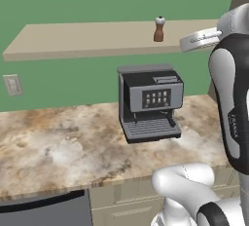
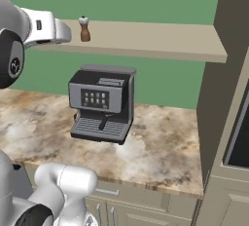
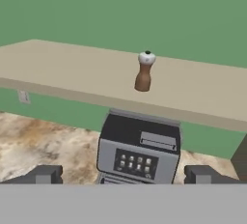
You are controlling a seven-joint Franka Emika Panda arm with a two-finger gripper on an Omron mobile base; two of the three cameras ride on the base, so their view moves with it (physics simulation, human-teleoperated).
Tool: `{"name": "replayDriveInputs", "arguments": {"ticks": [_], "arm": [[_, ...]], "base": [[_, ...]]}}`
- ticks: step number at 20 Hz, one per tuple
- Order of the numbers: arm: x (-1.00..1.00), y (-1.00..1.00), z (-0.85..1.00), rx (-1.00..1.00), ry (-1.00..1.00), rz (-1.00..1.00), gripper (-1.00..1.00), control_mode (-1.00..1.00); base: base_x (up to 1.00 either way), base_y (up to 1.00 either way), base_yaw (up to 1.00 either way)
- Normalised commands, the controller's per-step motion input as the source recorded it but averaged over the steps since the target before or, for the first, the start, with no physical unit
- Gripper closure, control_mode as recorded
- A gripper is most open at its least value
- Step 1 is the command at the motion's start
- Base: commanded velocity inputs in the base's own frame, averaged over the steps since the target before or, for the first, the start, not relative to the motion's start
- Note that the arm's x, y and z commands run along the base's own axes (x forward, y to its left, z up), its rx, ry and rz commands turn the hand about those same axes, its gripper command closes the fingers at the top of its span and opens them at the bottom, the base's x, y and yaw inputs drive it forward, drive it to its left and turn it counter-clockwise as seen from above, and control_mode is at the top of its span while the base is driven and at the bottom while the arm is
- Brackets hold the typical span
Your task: Take 2 condiments from the cabinet and move them on the counter near the stove.Make sure the condiments are lined up with each other, next to each other.
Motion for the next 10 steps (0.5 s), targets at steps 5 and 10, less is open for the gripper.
{"name": "replayDriveInputs", "arguments": {"ticks": [5, 10], "arm": [[0.15, 0.0, -0.07, 0.0, 0.0, -0.02, -1.0, -1.0], [0.06, -0.03, 0.0, 0.0, 0.0, 0.0, -1.0, -1.0]], "base": [[0.0, 0.0, 0.0], [0.0, 0.0, 0.0]]}}
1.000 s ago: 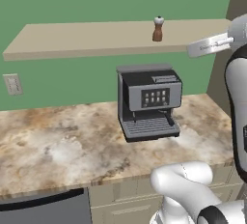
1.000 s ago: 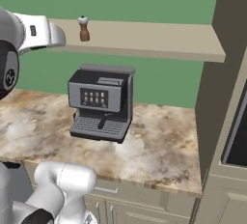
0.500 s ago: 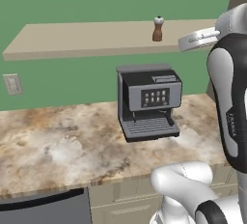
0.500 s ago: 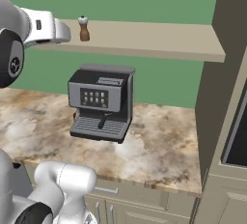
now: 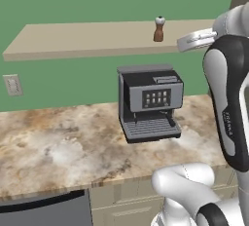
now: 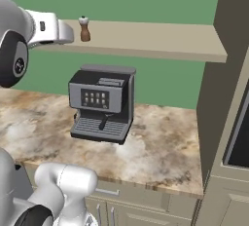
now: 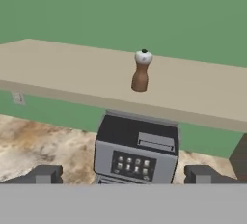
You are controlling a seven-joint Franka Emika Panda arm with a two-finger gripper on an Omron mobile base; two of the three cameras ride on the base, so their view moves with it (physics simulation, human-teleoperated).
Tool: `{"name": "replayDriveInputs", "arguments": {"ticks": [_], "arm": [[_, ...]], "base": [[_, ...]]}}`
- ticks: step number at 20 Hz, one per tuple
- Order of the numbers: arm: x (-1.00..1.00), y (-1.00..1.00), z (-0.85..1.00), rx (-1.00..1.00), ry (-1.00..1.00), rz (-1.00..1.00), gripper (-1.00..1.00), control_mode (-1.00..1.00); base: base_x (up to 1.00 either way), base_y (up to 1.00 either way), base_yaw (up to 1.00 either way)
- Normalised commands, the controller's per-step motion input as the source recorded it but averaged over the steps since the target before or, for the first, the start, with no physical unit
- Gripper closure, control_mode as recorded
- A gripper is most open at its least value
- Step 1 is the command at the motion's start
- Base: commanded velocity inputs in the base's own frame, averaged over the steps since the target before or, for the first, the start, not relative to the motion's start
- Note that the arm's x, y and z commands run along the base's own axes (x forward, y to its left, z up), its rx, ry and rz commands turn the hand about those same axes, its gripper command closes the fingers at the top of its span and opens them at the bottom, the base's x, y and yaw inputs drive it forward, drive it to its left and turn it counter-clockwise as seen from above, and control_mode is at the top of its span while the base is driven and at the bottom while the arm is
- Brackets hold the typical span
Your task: Take 2 condiments from the cabinet and move them on the counter near the stove.Make sure the condiments are lined up with each other, next to each other.
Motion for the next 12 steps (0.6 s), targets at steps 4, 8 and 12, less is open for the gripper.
{"name": "replayDriveInputs", "arguments": {"ticks": [4, 8, 12], "arm": [[0.29, 0.0, 0.0, 0.02, -0.12, -0.01, -1.0, -1.0], [0.36, 0.0, 0.0, 0.02, -0.25, -0.05, -1.0, -1.0], [0.39, 0.0, 0.0, 0.03, -0.18, -0.05, -1.0, -1.0]], "base": [[0.0, 0.0, 0.0], [0.0, 0.0, 0.0], [0.0, 0.0, 0.0]]}}
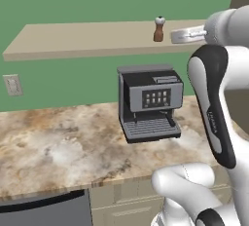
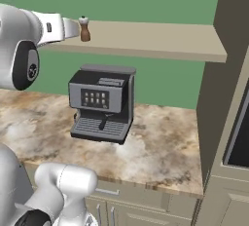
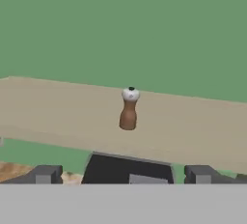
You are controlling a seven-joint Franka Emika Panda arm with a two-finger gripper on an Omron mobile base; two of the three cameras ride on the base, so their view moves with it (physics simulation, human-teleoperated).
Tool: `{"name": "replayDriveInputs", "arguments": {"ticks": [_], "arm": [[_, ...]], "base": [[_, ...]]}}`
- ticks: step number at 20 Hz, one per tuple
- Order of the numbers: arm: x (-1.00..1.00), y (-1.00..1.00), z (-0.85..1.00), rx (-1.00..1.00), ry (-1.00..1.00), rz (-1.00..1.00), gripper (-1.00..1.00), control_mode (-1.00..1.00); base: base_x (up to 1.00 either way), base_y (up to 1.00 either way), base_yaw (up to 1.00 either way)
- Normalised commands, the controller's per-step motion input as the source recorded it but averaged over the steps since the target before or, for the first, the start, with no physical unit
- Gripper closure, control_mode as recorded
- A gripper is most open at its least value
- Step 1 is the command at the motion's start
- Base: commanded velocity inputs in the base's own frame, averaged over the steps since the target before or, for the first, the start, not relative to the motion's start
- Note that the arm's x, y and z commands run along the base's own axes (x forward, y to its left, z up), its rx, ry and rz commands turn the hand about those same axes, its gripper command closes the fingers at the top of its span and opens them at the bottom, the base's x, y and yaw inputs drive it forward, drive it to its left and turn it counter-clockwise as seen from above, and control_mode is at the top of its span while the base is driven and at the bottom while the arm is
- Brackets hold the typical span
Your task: Take 2 condiments from the cabinet and move them on the counter near the stove.Make sure the condiments are lined up with each other, next to each other.
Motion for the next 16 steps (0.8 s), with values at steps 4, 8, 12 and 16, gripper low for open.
{"name": "replayDriveInputs", "arguments": {"ticks": [4, 8, 12, 16], "arm": [[0.33, 0.0, 0.0, 0.04, 0.0, -0.06, -1.0, -1.0], [0.34, 0.0, 0.0, 0.03, 0.14, -0.05, -1.0, -1.0], [0.32, 0.0, 0.0, 0.02, 0.11, -0.05, -1.0, -1.0], [0.35, 0.0, 0.0, 0.0, 0.05, -0.04, -1.0, -1.0]], "base": [[0.0, 0.0, 0.0], [0.0, 0.0, 0.0], [0.0, 0.0, 0.0], [0.0, 0.0, 0.0]]}}
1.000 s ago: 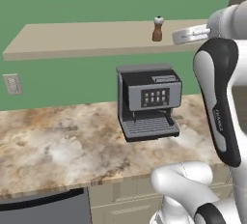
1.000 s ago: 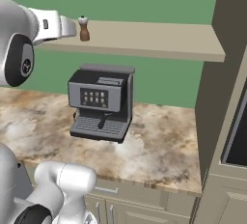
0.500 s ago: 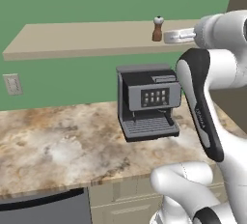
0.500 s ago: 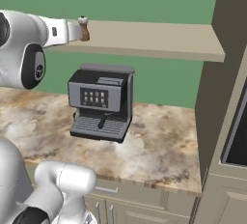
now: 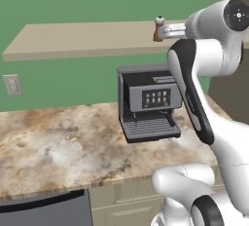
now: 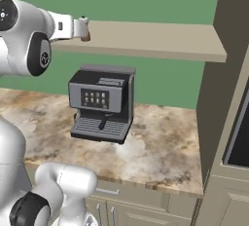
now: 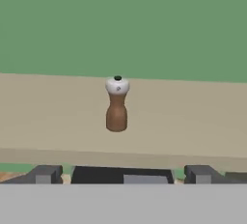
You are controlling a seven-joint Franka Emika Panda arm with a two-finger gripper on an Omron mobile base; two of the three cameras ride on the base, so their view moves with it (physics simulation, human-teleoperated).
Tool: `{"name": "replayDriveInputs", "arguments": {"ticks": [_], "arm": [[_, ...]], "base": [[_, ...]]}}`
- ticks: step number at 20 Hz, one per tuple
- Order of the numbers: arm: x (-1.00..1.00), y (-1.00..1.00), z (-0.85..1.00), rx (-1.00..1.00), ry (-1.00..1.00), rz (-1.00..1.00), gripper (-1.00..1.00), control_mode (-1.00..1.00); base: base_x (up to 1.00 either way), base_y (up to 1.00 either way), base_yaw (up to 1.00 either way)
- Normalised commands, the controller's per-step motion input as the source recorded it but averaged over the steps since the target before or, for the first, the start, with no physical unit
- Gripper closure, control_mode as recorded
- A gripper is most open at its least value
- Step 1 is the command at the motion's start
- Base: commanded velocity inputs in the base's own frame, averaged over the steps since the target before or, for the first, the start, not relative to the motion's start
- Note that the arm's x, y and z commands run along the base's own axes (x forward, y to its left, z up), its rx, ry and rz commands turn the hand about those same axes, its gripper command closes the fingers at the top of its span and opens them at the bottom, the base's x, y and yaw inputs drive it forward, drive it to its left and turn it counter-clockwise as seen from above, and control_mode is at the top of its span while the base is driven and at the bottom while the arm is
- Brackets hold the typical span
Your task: Take 2 condiments from the cabinet and move them on the counter near the stove.Make sure the condiments are lined up with each other, next to each other.
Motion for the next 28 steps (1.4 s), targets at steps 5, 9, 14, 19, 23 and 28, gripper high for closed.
{"name": "replayDriveInputs", "arguments": {"ticks": [5, 9, 14, 19, 23, 28], "arm": [[0.38, 0.0, 0.0, 0.0, 0.01, -0.04, -1.0, -1.0], [0.4, 0.0, 0.0, 0.0, 0.04, -0.01, -1.0, -1.0], [0.32, 0.0, 0.0, 0.0, 0.06, 0.0, -1.0, -1.0], [0.21, 0.04, 0.0, 0.0, 0.05, 0.0, -1.0, -1.0], [0.21, 0.04, 0.0, 0.0, 0.04, 0.0, -1.0, -1.0], [0.21, 0.03, 0.0, 0.0, 0.01, 0.0, -1.0, -1.0]], "base": [[0.0, 0.0, 0.0], [0.0, 0.0, 0.0], [0.0, 0.0, 0.0], [0.0, 0.0, 0.0], [0.0, 0.0, 0.0], [0.0, 0.0, 0.0]]}}
